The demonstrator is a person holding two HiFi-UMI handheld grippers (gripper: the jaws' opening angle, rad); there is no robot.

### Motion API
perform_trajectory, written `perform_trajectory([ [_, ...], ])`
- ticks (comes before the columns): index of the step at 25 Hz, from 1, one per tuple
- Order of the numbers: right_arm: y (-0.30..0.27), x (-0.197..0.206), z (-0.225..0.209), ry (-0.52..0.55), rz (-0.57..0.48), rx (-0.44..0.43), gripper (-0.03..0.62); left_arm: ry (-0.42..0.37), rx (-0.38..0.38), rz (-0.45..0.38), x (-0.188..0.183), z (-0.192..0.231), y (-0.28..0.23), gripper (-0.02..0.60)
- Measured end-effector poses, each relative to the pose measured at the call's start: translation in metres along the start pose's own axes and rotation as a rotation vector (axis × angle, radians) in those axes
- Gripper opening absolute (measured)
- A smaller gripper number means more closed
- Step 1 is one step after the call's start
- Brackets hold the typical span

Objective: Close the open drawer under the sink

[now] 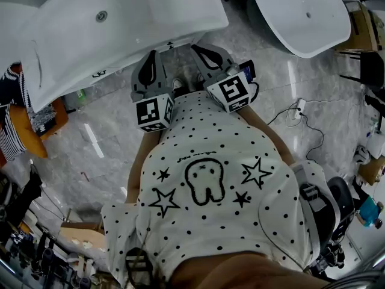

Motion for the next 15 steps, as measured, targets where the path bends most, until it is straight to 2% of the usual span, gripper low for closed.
perform_trajectory([
  [7, 0.028, 0.010, -0.032, 0.007, 0.027, -0.013, 0.014, -0.003, -0.006, -0.002, -0.005, -0.044, -0.010, 0.005],
  [15, 0.050, 0.023, -0.055, 0.053, -0.009, -0.051, 0.014, 0.018, -0.039, -0.016, -0.001, -0.081, -0.010, 0.005],
])
Point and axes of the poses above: the fingertips, and each gripper's own axes: y backward along the fingers, z to its left, x out of its underside, the point moved 9 cm from there along y, backward along the fingers, and after that the axes turned 14 degrees about z, right-handed, at the moved point
